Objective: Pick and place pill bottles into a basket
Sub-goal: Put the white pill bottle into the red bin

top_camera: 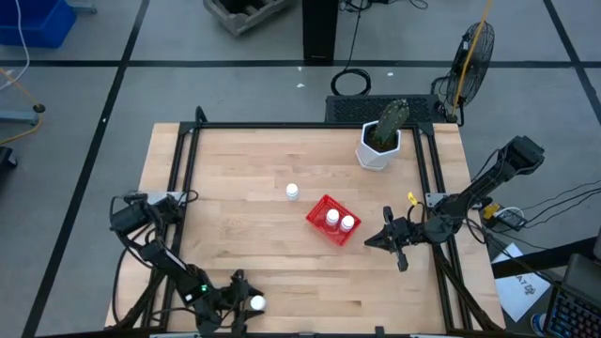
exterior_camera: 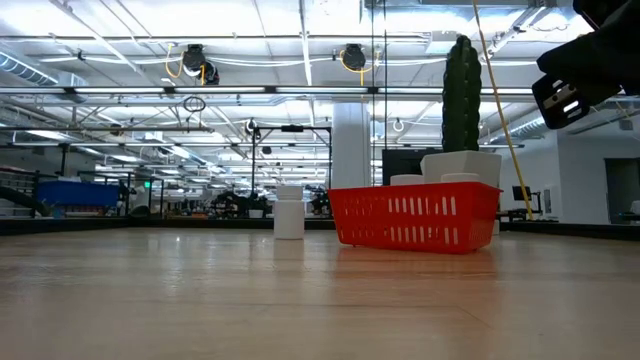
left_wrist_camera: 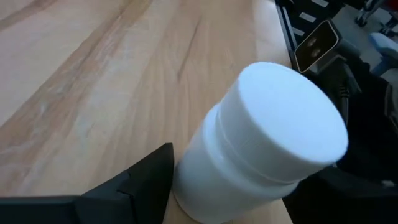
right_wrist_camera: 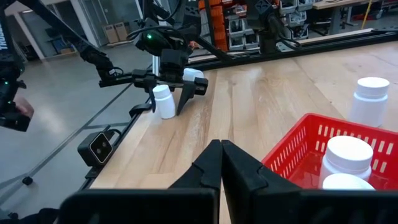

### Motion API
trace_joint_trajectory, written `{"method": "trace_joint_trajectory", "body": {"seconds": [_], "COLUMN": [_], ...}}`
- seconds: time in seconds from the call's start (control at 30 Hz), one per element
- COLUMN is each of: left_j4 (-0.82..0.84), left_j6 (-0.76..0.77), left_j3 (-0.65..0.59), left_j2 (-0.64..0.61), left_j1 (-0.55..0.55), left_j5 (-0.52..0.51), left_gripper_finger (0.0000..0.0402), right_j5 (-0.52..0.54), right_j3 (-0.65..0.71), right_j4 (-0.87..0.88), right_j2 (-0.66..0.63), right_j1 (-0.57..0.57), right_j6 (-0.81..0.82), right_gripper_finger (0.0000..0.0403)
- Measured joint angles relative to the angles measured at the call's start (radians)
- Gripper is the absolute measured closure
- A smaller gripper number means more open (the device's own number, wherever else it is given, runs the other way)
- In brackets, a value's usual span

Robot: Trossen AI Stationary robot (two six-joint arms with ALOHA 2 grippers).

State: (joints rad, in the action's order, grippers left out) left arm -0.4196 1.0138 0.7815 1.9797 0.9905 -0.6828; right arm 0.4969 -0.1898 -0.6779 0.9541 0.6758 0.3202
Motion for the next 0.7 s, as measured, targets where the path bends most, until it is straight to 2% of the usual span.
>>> {"method": "trace_joint_trajectory", "body": {"seconds": [0.27,0.43,0.6,0.7], "left_j4": [-0.002,-0.006,0.003,0.005], "left_j6": [-0.018,-0.006,0.001,-0.047], "left_j3": [0.000,0.000,-0.003,-0.006], "left_j2": [0.003,0.003,-0.022,-0.054], "left_j1": [-0.019,-0.044,-0.099,-0.148], "left_j5": [0.004,-0.001,-0.002,0.030], "left_gripper_finger": [0.0230,0.0230,0.0229,0.0226], "right_j5": [0.000,-0.005,-0.073,-0.131], "right_j3": [0.000,0.000,0.000,0.000], "right_j4": [0.001,0.001,-0.013,-0.038], "right_j2": [0.000,0.000,0.000,0.000], "right_j1": [0.000,0.000,0.000,0.000], "right_j6": [-0.010,-0.021,-0.046,-0.046], "right_gripper_finger": [0.0403,0.0403,0.0402,0.0394]}}
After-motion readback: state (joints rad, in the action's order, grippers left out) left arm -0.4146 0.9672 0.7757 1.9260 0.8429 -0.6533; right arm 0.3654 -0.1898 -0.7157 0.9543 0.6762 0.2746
